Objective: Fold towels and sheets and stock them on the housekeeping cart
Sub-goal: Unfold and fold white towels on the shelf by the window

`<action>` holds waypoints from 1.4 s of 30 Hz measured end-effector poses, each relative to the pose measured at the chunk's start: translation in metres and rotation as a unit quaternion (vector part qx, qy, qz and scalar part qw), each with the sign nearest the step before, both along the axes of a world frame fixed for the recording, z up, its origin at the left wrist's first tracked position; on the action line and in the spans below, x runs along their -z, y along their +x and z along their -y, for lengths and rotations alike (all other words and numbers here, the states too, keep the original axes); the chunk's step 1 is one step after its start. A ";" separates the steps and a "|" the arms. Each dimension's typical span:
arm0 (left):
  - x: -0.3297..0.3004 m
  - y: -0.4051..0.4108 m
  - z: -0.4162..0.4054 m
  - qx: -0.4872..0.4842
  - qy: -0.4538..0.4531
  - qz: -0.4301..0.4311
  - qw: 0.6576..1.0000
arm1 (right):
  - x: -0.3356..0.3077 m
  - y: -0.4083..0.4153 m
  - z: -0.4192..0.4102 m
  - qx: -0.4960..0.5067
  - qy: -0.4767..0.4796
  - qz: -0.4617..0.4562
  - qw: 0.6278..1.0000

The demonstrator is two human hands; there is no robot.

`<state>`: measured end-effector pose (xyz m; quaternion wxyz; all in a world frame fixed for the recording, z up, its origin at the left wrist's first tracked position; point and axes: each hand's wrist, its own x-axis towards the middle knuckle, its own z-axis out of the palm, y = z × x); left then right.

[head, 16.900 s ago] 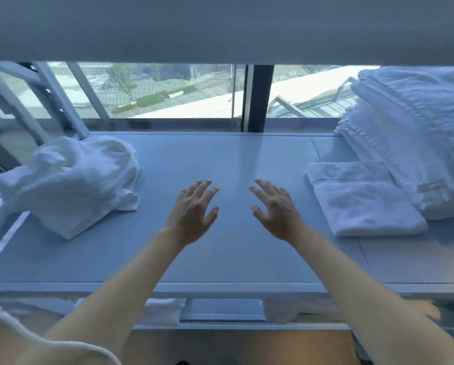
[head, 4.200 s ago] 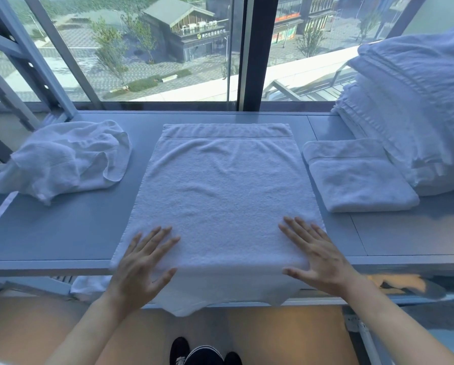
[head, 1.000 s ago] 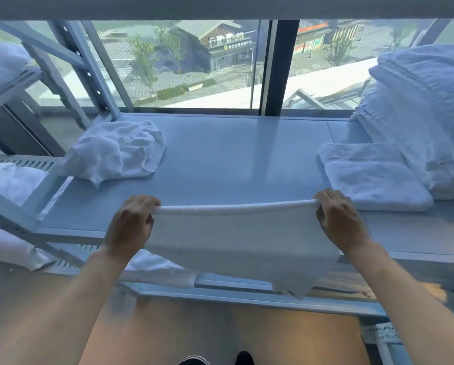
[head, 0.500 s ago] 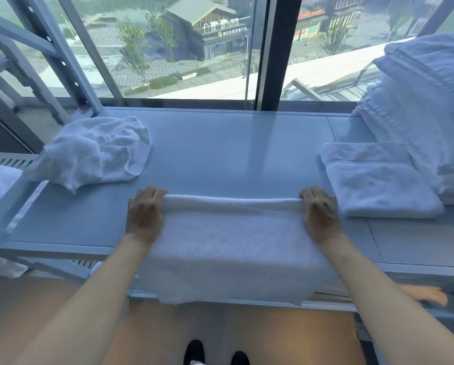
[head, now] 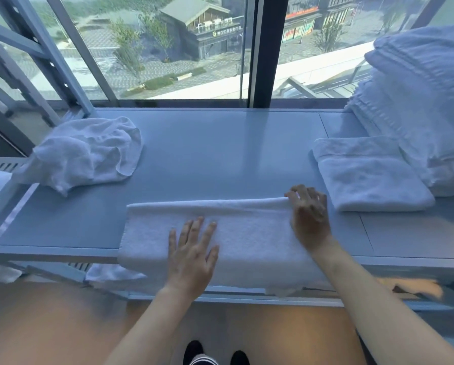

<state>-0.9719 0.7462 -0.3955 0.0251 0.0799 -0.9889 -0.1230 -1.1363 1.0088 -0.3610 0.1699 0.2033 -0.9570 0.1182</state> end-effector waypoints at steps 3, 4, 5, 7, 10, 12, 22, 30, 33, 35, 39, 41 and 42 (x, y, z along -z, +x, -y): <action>0.001 0.000 0.000 -0.002 0.009 0.005 1.000 | 0.010 0.046 0.016 -0.120 -0.038 0.065 0.990; 0.001 0.000 0.000 -0.002 0.007 0.009 1.000 | 0.017 0.062 0.017 -0.135 -0.023 0.108 0.985; 0.003 0.000 0.000 -0.003 0.002 0.012 1.000 | 0.023 0.074 0.015 -0.136 0.001 0.149 0.979; 0.005 0.000 -0.001 -0.006 -0.001 0.015 1.000 | 0.034 0.084 0.007 -0.123 0.059 0.191 0.972; 0.006 -0.002 -0.001 -0.005 0.006 0.020 1.000 | 0.037 0.080 0.004 -0.117 0.087 0.197 0.970; 0.004 -0.010 0.003 -0.001 0.010 0.032 0.999 | 0.035 0.072 0.008 -0.114 0.091 0.203 0.968; -0.004 -0.126 0.042 0.018 0.015 0.044 0.999 | 0.027 -0.035 0.046 -0.086 0.092 0.222 0.967; -0.009 -0.199 0.055 0.039 0.011 0.044 0.998 | 0.018 -0.092 0.062 -0.061 0.087 0.227 0.968; -0.018 -0.194 0.047 0.032 -0.003 0.038 0.999 | 0.020 -0.095 0.061 -0.062 0.083 0.220 0.970; -0.029 -0.176 0.035 0.027 -0.008 0.018 0.999 | 0.022 -0.095 0.060 -0.067 0.080 0.214 0.971; -0.038 -0.094 0.018 0.039 0.012 -0.081 0.996 | 0.015 -0.089 0.059 -0.061 0.032 0.195 0.978; -0.031 -0.050 0.019 0.027 0.012 -0.102 0.994 | 0.004 -0.072 0.057 -0.068 0.009 0.146 0.987; -0.027 -0.032 0.021 0.020 0.014 -0.101 0.995 | 0.000 -0.057 0.057 -0.079 -0.021 0.117 0.990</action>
